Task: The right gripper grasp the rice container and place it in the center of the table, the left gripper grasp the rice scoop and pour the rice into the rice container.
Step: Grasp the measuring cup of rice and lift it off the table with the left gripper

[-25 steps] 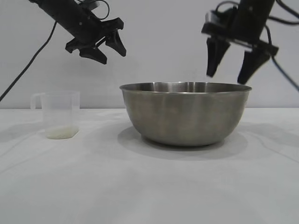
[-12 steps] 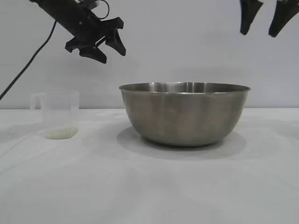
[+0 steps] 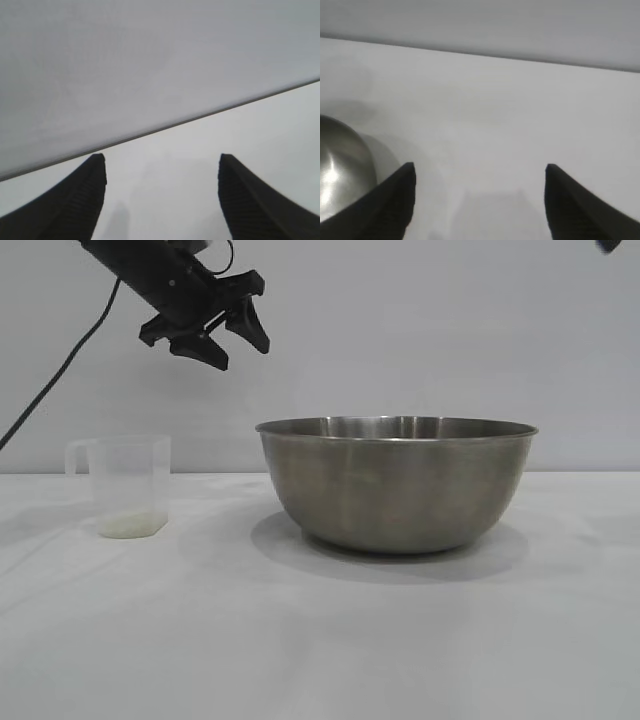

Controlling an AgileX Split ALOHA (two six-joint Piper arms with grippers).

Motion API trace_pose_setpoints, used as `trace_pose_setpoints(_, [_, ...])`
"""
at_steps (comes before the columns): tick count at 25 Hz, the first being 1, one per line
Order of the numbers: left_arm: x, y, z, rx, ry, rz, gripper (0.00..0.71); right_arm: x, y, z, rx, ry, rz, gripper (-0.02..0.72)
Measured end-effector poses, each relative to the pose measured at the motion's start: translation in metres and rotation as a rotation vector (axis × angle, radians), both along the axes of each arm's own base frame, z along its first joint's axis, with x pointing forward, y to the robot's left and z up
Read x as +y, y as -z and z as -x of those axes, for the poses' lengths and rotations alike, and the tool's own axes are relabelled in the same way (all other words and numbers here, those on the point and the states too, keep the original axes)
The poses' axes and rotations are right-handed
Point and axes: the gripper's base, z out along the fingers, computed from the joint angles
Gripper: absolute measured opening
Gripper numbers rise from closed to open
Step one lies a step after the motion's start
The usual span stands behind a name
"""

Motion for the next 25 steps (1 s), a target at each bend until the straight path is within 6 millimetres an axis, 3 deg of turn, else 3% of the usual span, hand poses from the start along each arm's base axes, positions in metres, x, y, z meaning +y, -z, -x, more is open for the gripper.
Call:
trace_pose_setpoints(11, [-0.001,0.000,0.001,0.006,0.008,0.001,0.428,0.011,-0.001,0.115,0.002,-0.121,-0.001,0.497])
trace_pose_setpoints(20, [-0.001,0.000,0.001,0.010,0.015,0.002,0.428,-0.002,0.009,0.174,0.110,0.031,0.064,0.497])
trace_pose_setpoints(25, [-0.001,-0.001,0.002,0.008,0.015,0.003,0.428,-0.002,0.028,0.203,0.166,0.042,0.066,0.497])
